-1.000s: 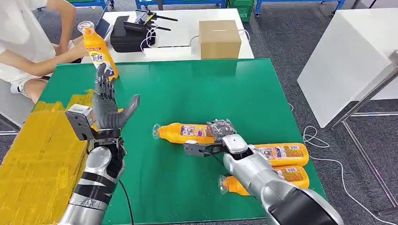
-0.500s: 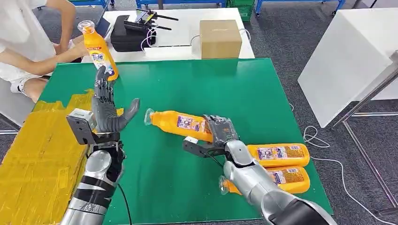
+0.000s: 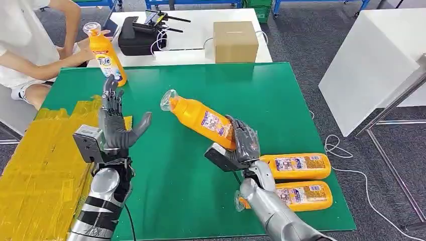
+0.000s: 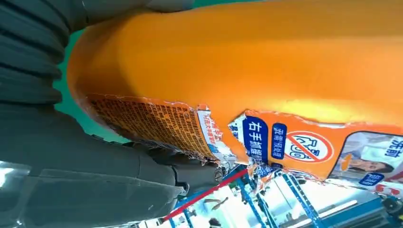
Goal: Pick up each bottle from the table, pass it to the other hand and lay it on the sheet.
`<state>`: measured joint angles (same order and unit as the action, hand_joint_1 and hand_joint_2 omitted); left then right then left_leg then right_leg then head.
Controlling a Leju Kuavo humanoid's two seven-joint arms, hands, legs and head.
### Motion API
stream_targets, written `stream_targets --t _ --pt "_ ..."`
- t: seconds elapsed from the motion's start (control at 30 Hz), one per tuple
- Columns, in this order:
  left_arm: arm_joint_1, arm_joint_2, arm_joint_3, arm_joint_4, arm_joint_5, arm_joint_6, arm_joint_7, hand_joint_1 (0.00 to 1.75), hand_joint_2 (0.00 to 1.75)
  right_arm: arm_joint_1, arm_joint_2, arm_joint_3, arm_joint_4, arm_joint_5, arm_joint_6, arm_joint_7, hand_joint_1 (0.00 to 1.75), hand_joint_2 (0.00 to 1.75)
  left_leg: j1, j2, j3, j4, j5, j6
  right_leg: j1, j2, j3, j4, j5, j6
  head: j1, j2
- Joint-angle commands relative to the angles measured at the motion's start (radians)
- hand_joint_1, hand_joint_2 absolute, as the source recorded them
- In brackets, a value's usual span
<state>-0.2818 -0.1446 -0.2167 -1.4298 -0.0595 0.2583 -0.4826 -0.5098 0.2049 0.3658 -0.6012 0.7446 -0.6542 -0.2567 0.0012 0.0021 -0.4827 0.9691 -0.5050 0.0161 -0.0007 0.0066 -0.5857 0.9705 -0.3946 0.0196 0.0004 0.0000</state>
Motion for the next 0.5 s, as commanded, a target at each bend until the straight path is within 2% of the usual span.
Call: stream_targets --t 0.03,0.17,0.23,0.3,0.37,0.5 --pt "-0.017 0.028 -0.033 0.01 0.001 0.0 0.006 0.0 1.75 -0.019 -0.003 -0.038 -0.001 -0.005 -0.002 -0.003 1.75 1.75 0.001 -0.001 0.001 0.0 -0.001 -0.001 0.001 -0.001 0.001 -0.001 -0.001 0.0 0.0 0.0" --pt "-0.017 0.028 -0.033 0.01 0.001 0.0 0.006 0.0 1.75 -0.019 -0.003 -0.038 -0.001 -0.005 -0.002 -0.003 1.75 1.75 0.002 -0.001 0.002 -0.001 -0.001 -0.001 0.002 -0.001 0.003 -0.002 -0.001 0.001 0.0 0.0" --pt "-0.019 0.036 -0.042 0.017 -0.01 -0.001 0.016 0.0 1.75 -0.003 0.005 -0.076 -0.034 -0.089 0.044 -0.056 1.75 1.75 0.001 -0.001 0.001 0.0 -0.001 -0.001 0.001 -0.001 0.002 -0.001 0.0 0.0 0.0 0.0" --pt "-0.017 0.052 -0.061 0.024 -0.034 -0.008 0.034 0.0 1.75 0.038 0.006 -0.115 -0.118 -0.194 0.101 -0.118 1.75 1.75 0.0 -0.001 0.0 0.0 0.0 0.0 0.0 -0.001 0.0 0.0 0.0 0.0 0.0 0.0" --pt "-0.014 0.061 -0.068 0.027 -0.064 0.001 0.051 0.0 1.75 0.09 -0.006 -0.131 -0.228 -0.251 0.12 -0.13 1.75 1.75 0.0 -0.001 0.0 -0.001 0.0 -0.001 0.0 -0.002 0.001 -0.001 0.0 0.0 0.0 0.0" --pt "-0.031 0.065 -0.059 0.054 -0.077 -0.001 0.086 0.0 1.75 0.124 -0.025 -0.15 -0.333 -0.27 0.088 -0.113 1.75 1.75 0.001 -0.003 0.001 -0.001 -0.001 -0.001 0.001 -0.003 0.002 -0.001 -0.001 0.0 0.0 0.0"
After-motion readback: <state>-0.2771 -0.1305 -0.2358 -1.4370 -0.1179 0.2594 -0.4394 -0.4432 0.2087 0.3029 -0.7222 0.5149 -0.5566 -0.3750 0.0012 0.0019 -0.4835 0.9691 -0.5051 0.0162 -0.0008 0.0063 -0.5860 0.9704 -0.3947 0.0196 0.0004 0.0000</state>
